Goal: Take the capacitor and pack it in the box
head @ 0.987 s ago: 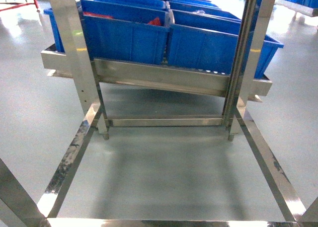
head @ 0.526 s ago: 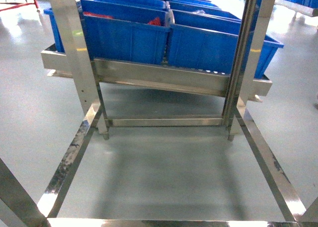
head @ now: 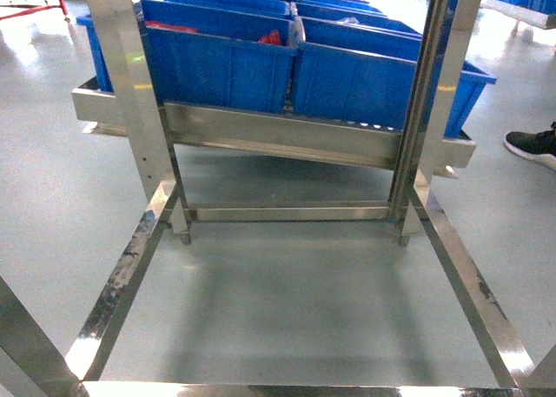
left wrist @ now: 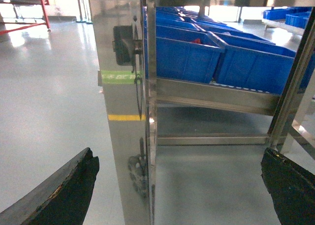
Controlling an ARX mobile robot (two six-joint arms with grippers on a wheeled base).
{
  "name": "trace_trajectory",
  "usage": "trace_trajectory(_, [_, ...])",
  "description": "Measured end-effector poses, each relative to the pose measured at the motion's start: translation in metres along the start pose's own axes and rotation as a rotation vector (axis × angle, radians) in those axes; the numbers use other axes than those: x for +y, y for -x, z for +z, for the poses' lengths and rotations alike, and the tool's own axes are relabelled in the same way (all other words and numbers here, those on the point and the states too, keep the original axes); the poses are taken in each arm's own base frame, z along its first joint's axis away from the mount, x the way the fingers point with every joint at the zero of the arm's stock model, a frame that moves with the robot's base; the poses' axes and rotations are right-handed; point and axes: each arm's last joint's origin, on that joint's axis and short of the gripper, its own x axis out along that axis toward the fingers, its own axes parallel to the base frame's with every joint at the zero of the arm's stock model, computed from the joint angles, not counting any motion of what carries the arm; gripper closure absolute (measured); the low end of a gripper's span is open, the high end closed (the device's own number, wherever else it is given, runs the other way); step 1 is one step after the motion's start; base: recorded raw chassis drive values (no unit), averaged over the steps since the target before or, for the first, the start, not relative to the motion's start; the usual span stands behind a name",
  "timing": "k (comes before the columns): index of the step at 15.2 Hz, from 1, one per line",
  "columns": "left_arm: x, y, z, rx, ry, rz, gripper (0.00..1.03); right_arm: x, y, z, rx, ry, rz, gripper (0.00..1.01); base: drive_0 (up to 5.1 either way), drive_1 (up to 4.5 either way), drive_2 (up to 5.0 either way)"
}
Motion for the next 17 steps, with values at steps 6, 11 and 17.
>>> trace_trajectory(6, [-0.0001, 0.0000, 0.0000, 0.000, -0.001, -0.002, 0.05, 0.0000, 0.0000, 0.0001, -0.001, 0.000, -0.001, 0.03, 0.0, 0.00, 0.0])
trace_trajectory(11, [0.0000, 0.0000, 0.0000, 0.000, 0.000, 0.001, 0.05, 0.0000, 0.0000, 0.0000, 0.000, 0.001, 0.001, 0.03, 0.0, 0.00, 0.0])
trace_trajectory(17, [0.0000, 0.0000, 0.0000, 0.000, 0.000, -0.001, 0.05, 0.0000, 0.0000, 0.0000, 0.000, -0.001, -0.001, 0.03, 0.0, 0.00, 0.0])
